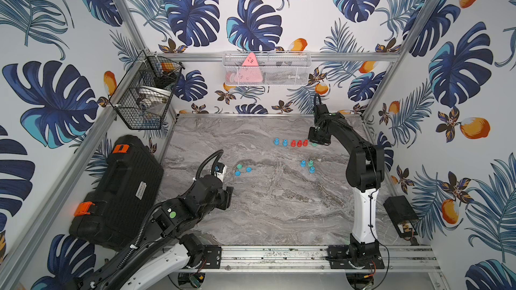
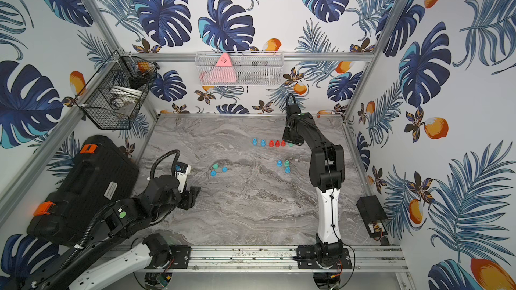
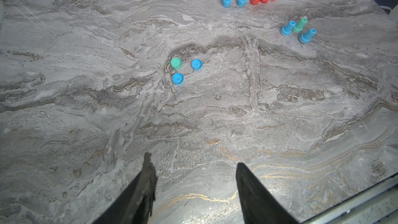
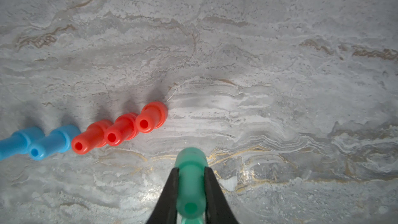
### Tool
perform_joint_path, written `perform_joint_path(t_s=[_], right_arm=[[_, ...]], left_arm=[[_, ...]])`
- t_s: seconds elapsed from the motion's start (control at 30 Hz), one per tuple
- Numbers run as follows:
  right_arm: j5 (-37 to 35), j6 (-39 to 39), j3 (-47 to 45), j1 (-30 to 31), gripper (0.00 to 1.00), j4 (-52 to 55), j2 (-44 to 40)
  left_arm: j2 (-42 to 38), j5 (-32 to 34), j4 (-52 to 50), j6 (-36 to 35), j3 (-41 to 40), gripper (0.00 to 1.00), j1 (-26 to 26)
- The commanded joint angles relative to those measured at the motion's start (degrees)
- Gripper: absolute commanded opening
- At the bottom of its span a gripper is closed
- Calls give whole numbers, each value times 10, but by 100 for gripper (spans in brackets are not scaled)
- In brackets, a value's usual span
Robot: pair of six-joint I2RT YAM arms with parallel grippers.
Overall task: Close the stamp cap
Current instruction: Move the stamp at the center of the board.
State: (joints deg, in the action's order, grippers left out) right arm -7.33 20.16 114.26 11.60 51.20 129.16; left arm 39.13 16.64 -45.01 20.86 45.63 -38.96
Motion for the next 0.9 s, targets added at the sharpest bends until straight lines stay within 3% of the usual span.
perform_joint_path(t_s=[0.0, 0.33, 0.87], right_arm=[[2, 3, 18, -3, 17, 10, 17], [1, 9, 40, -13, 17, 6, 56], [9, 18, 161, -19, 18, 51, 134]], left_arm=[[1, -3, 14, -8, 0, 64, 1], [-1, -4, 15, -9, 1, 64, 4], [-1, -8, 15, -10, 0, 64, 8]])
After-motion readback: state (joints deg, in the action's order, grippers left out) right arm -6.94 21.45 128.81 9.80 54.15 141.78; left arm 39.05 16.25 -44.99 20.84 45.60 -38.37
